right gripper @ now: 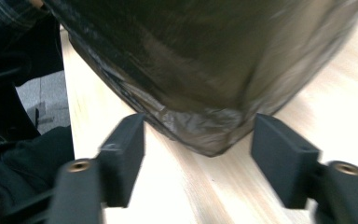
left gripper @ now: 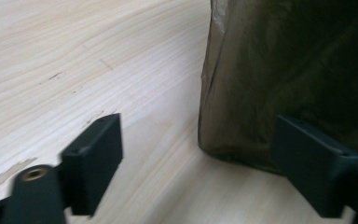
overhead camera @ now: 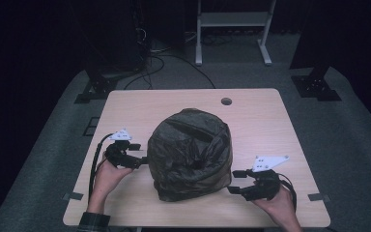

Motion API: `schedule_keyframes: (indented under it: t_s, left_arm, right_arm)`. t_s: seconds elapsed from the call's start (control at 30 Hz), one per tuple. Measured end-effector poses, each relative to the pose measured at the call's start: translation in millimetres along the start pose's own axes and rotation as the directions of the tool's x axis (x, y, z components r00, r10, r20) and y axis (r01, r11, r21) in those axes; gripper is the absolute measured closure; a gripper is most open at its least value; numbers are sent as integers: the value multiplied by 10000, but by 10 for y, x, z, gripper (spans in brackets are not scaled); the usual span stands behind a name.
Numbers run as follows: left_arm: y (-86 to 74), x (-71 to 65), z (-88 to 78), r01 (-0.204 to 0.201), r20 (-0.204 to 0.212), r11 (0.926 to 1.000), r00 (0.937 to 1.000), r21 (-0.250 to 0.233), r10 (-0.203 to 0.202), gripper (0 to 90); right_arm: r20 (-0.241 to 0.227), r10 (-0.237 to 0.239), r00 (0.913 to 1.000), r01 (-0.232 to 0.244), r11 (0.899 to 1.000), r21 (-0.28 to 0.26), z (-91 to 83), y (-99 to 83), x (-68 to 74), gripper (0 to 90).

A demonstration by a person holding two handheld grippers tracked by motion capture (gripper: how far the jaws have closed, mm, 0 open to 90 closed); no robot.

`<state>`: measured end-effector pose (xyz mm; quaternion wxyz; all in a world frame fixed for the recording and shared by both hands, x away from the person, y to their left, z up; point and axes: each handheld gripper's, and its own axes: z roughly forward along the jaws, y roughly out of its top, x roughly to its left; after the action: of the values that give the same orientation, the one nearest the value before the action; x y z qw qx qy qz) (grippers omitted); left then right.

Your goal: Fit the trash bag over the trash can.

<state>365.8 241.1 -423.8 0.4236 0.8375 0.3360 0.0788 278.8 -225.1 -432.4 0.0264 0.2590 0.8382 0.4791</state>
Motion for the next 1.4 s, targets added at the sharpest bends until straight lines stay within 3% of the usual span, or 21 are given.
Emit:
schedule_keyframes:
  t_s: [0.13,0.23,0.3,0.5,0.67,0.83,0.97,1.07,1.2,1.27,1.4]
  left_arm:
    - [-68,-43,-93,-219,125,9996,9997,-156,221,30]
    - [-126,-96,-138,-571,167,9984,9982,-53,572,0]
    - [-171,-143,-161,-836,-6,9965,9965,98,836,0]
    - [-332,-231,-201,-1152,26,9930,9933,254,1152,0]
    - [-496,-301,-146,-1314,292,9895,9911,600,1298,0]
    - [-607,-388,-23,-1651,430,9784,9860,1241,1610,0]
    - [-659,-449,49,-2061,467,9661,9784,1556,2012,0]
    - [-691,-448,85,-2156,573,9621,9763,1668,2089,0]
    - [-708,-448,104,-2288,507,9607,9734,1574,2235,0]
    - [-716,-443,110,-2476,424,9563,9688,1552,2440,0]
    - [-730,-435,117,-2498,449,9590,9682,1340,2459,0]
  right_arm:
    - [314,-14,9995,23,9996,-295,-147,29,-29,149]
    - [501,-158,9986,189,9979,-626,-225,66,-47,92]
    - [570,-266,9980,306,9971,-695,-261,102,-45,93]
    - [733,-712,9948,776,9930,-886,-382,292,-32,92]
    - [861,-1059,9906,1157,9862,-1183,-508,527,-4,93]
    - [958,-1551,9832,1667,9778,-1268,-555,810,52,93]
    - [962,-1938,9763,2048,9711,-1222,-541,1033,89,93]
    - [896,-2175,9719,2261,9688,-1012,-486,1227,116,93]
    - [790,-2522,9644,2575,9640,-660,-371,1450,146,93]
    - [697,-2699,9604,2733,9609,-450,-296,1556,159,93]
    - [487,-2953,9542,2957,9553,-11,-112,1742,175,94]
